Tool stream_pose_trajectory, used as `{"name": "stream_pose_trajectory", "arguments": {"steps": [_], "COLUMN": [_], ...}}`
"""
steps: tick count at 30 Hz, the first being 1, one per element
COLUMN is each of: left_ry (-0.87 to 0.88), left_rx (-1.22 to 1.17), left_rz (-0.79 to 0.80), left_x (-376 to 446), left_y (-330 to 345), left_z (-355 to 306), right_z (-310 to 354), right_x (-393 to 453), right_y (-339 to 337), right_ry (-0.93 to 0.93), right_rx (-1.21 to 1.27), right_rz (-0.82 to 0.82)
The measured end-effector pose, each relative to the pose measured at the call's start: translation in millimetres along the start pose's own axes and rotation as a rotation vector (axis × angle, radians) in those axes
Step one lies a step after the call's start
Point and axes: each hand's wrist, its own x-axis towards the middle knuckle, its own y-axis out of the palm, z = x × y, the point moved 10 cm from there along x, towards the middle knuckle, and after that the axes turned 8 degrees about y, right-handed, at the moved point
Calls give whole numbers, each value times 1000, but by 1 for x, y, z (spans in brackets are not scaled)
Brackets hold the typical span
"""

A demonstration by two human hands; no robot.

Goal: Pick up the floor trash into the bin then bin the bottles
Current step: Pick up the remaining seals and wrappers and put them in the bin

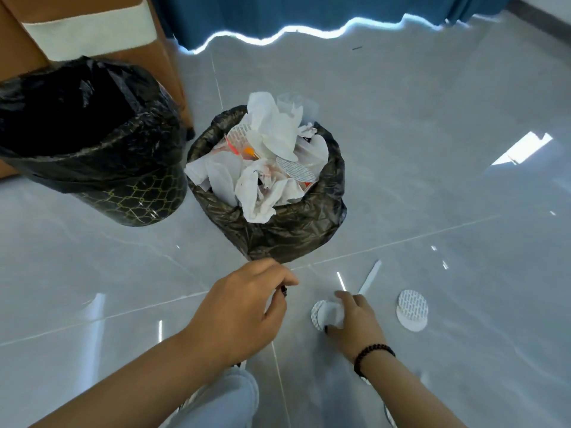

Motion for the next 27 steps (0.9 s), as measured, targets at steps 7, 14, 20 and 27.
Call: {"name": "stream_pose_trajectory", "arguments": {"steps": [7,14,20,27], "left_ry": [-6,-48,-73,-87], "left_rx": [32,-8,-38,-36], "left_rz": [128,164,172,197], "left_x": [-2,-10,-16,-20], "left_y": [21,31,29,33], "left_z": [-4,-3,3,5], "right_z": [9,-3,-15,11], "right_x": [17,12,-3,-3], "right_y": [14,6,5,19], "right_ry": [-61,-109,-141,-234], "right_rx": [-219,-169,-9,-242], "right_rz": [-6,-60,-100,-39]}}
